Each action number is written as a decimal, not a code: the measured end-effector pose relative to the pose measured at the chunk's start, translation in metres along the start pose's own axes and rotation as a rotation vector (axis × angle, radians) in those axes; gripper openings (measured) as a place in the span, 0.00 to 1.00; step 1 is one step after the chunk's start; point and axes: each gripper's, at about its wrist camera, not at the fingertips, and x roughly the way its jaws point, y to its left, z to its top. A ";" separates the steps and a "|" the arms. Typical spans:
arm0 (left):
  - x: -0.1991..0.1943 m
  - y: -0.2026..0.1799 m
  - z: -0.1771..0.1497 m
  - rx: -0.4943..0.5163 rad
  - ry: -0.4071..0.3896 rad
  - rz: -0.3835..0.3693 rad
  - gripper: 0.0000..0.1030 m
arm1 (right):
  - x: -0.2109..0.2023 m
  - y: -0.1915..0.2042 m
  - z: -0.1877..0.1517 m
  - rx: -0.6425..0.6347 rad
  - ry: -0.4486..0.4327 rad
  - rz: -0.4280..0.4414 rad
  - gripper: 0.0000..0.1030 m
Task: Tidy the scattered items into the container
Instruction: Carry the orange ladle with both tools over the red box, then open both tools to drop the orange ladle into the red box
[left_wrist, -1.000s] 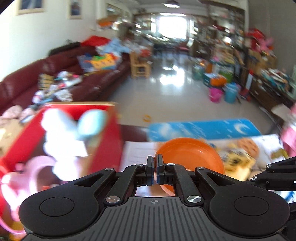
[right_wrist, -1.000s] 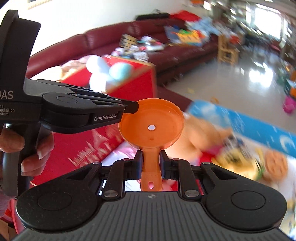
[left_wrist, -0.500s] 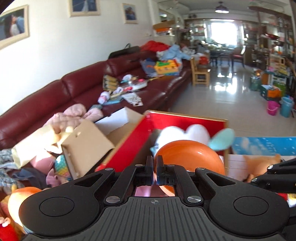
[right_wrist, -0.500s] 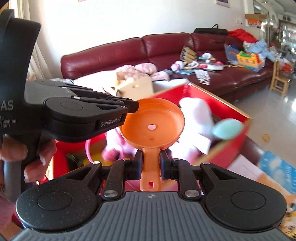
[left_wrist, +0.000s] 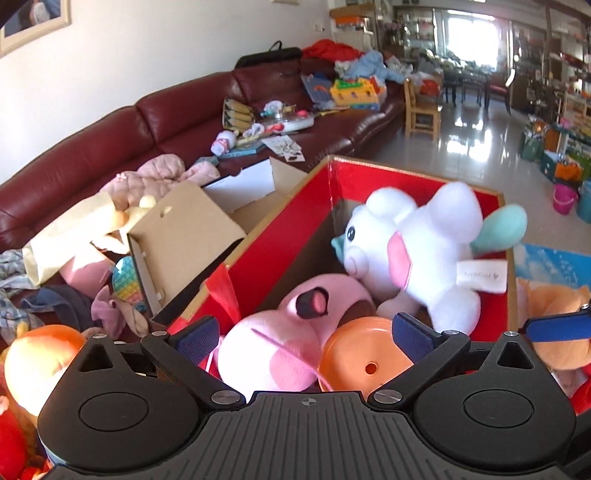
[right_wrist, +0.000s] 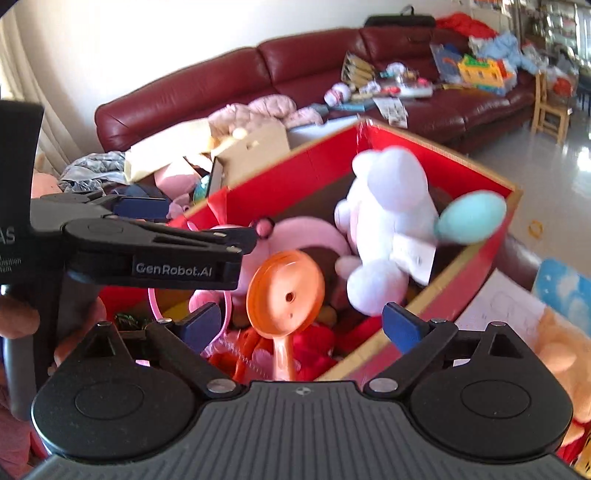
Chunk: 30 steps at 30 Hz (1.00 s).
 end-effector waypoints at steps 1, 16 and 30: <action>0.000 -0.001 -0.002 0.009 0.004 -0.001 1.00 | 0.001 0.000 -0.001 0.000 0.011 0.001 0.93; -0.008 -0.002 -0.019 0.081 0.020 0.011 1.00 | 0.006 0.020 -0.010 -0.054 0.100 0.041 0.95; -0.021 0.015 -0.036 0.089 0.057 0.047 1.00 | 0.011 0.049 -0.015 -0.163 0.165 0.048 0.97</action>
